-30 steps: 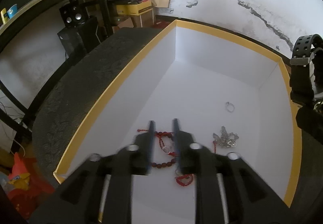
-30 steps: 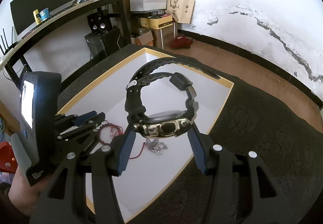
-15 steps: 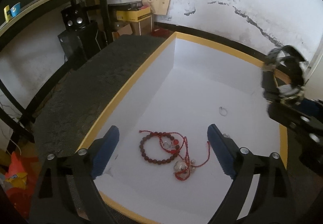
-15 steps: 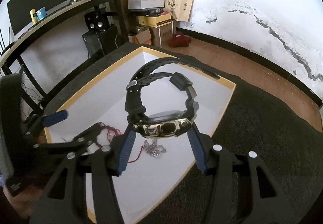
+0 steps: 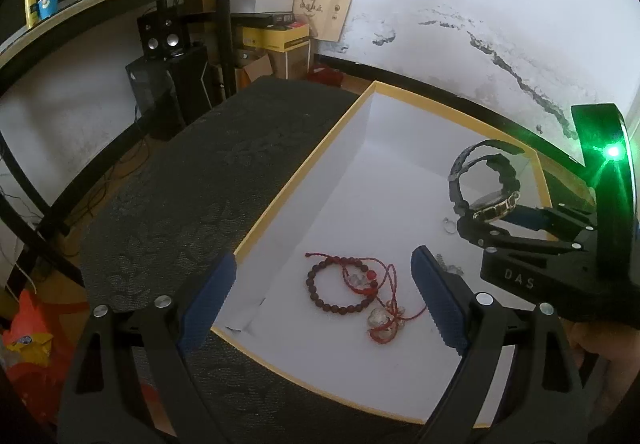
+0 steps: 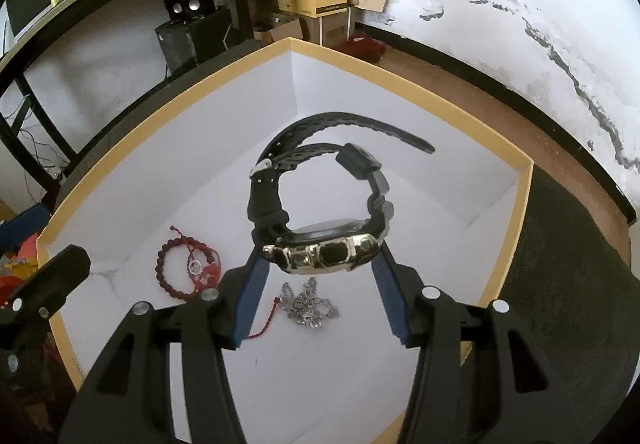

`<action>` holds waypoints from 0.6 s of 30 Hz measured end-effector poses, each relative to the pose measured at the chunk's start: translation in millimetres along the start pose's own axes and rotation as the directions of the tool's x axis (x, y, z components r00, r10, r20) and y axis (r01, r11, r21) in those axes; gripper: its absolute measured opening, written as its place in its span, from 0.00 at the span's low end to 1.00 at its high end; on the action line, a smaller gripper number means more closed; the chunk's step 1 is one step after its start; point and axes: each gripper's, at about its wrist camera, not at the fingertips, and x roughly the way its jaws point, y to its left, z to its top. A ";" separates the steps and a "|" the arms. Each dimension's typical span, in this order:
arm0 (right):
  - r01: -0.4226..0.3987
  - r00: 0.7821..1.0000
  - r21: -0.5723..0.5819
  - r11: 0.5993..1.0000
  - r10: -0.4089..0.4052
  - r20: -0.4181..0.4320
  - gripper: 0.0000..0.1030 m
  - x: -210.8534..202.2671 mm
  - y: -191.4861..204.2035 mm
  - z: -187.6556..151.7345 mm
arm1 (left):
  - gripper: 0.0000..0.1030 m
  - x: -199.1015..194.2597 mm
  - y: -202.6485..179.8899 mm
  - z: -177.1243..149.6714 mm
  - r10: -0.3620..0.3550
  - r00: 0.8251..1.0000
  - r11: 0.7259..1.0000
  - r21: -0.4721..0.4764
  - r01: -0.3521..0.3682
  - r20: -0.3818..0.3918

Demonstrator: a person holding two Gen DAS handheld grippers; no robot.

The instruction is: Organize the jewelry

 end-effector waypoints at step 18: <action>-0.013 0.998 -0.008 1.000 0.013 0.056 0.94 -18.3 -0.6 3.3 | 0.90 -6.6 -3.8 2.6 0.020 0.999 0.999 -0.034 -0.018 0.042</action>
